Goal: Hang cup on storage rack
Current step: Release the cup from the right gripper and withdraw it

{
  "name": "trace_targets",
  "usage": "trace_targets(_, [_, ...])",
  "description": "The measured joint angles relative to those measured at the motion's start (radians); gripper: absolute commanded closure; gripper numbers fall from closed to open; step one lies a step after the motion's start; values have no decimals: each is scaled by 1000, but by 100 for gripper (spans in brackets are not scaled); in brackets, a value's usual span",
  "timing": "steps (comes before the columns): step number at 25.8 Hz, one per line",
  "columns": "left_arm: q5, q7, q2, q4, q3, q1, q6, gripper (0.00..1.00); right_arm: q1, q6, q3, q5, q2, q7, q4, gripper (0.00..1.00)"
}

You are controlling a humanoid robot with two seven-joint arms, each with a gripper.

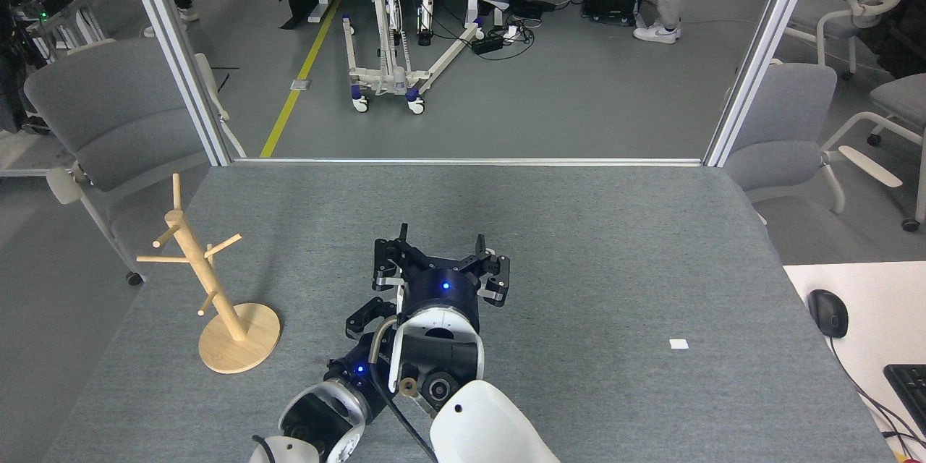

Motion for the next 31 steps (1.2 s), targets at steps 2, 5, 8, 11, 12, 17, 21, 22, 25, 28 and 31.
trace_targets(2, [-1, 14, 11, -44, 10, 55, 1, 100, 0, 1, 0, 0, 2, -56, -1, 0])
trace_targets(5, [-2, 50, 56, -141, 20, 162, 1, 100, -1, 3, -15, 0, 3, -164, 0, 0])
trace_targets(8, [-3, 96, 105, -207, 39, 251, -2, 100, -3, -1, -82, 0, -2, -316, 0, 0])
trace_targets(11, [-4, 154, 145, -233, 89, 309, -2, 100, -3, -48, -191, -4, -17, -477, 0, 0])
trace_targets(12, [-4, 171, 158, -236, 110, 327, -2, 100, -1, -81, -241, -10, -29, -530, 1, 0])
trace_targets(17, [-4, 261, 187, -242, 215, 410, -3, 100, 18, -391, -513, -167, -181, -678, 32, 0])
trace_targets(21, [-4, 286, 191, -243, 277, 459, -4, 100, 62, -653, -642, -297, -350, -785, 131, 0])
trace_targets(22, [-4, 289, 190, -243, 292, 470, -4, 100, 75, -693, -658, -309, -375, -805, 159, 0])
trace_targets(25, [-4, 292, 186, -243, 329, 490, -3, 100, 115, -753, -682, -306, -417, -829, 214, 0])
trace_targets(28, [-4, 293, 181, -243, 372, 498, 0, 100, 168, -784, -707, -283, -433, -837, 234, 0])
trace_targets(31, [-4, 293, 179, -241, 417, 500, 1, 100, 234, -868, -744, -256, -437, -837, 232, 0])
